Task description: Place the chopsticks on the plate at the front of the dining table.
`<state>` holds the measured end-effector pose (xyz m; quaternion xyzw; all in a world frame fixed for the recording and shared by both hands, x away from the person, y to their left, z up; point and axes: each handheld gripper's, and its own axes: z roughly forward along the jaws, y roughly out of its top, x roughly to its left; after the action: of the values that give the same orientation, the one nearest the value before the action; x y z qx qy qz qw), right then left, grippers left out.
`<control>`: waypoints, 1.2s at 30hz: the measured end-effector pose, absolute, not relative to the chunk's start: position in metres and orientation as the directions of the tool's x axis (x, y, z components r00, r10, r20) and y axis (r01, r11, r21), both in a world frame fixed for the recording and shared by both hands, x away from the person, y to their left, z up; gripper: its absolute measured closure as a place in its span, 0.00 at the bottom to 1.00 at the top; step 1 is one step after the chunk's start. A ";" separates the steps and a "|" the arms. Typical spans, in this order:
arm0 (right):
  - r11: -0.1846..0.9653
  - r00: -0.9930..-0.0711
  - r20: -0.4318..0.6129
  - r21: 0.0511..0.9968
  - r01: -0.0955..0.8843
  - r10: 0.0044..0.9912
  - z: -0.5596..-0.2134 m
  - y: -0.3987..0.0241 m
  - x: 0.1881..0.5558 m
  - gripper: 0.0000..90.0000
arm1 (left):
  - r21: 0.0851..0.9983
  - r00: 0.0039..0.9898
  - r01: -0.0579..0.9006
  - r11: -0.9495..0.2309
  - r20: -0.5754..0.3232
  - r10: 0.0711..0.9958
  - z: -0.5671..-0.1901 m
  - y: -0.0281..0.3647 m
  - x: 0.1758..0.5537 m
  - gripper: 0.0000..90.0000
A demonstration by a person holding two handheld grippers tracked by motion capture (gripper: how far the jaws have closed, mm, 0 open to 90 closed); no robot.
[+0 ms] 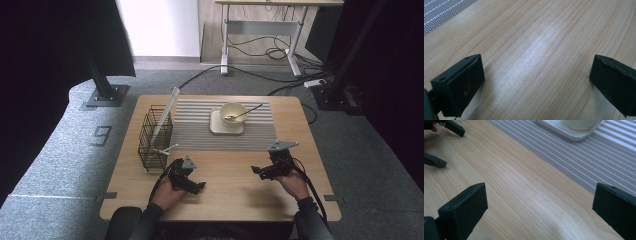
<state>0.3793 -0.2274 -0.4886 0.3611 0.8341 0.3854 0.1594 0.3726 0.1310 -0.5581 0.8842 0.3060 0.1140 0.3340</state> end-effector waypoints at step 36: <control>0.485 -0.832 0.020 0.804 0.343 0.555 -0.432 -0.115 0.406 0.00 | 0.656 0.787 0.466 -0.594 0.000 0.617 -0.558 0.130 0.373 0.00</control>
<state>0.4056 -0.1151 -0.4318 0.2633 0.8530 0.4338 0.1222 0.3728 0.1303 -0.5577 0.8855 0.3055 0.1140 0.3310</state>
